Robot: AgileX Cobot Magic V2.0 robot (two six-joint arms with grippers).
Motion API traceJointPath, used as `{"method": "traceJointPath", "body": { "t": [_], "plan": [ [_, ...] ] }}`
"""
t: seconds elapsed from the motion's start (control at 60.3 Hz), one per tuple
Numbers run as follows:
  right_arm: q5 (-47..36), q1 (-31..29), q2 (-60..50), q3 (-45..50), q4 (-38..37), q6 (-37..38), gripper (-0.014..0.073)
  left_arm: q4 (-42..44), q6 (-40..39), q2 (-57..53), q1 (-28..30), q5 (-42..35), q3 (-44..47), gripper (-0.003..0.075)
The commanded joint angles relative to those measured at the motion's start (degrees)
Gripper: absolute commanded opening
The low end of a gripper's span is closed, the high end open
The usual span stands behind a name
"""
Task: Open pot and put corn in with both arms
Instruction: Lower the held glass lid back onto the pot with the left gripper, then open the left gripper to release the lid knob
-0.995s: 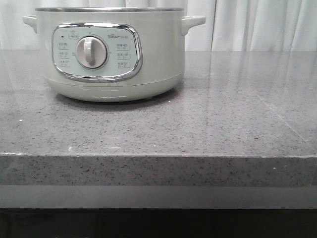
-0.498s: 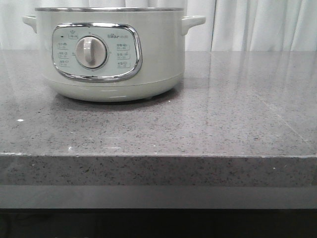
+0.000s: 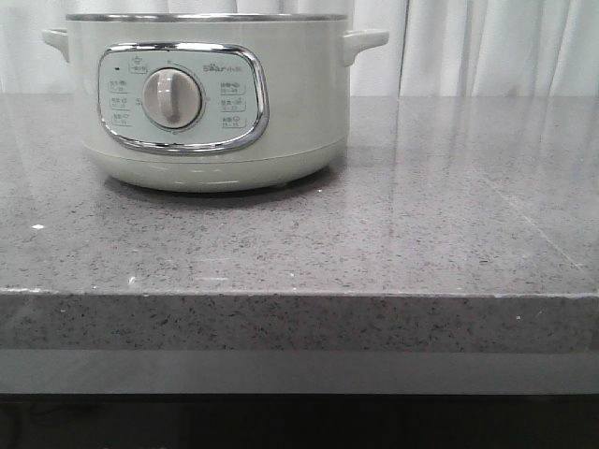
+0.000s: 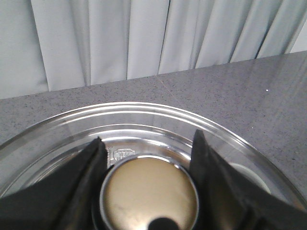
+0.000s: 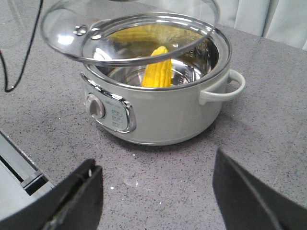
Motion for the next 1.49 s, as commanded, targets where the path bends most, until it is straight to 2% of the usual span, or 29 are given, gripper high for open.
{"method": "traceJointPath", "body": {
  "t": [0.0, 0.464, 0.862, 1.476],
  "plan": [
    [-3.9, -0.3, -0.4, -1.5, 0.5, -0.4, 0.0510, -0.6, -0.5, -0.1, -0.3, -8.7, -4.7, 0.0242],
    [-3.9, -0.3, -0.4, -1.5, 0.5, -0.4, 0.0510, 0.1, -0.5, 5.0, -0.2, -11.5, -5.7, 0.0242],
    [-3.9, -0.3, -0.4, -1.5, 0.5, -0.4, 0.0510, 3.1, -0.5, 5.0, -0.2, -10.8, -5.7, 0.0242],
    [-3.9, -0.3, -0.4, -1.5, 0.5, -0.4, 0.0510, -0.3, -0.5, 7.0, -0.2, -7.5, -5.7, 0.0243]
  ]
}}
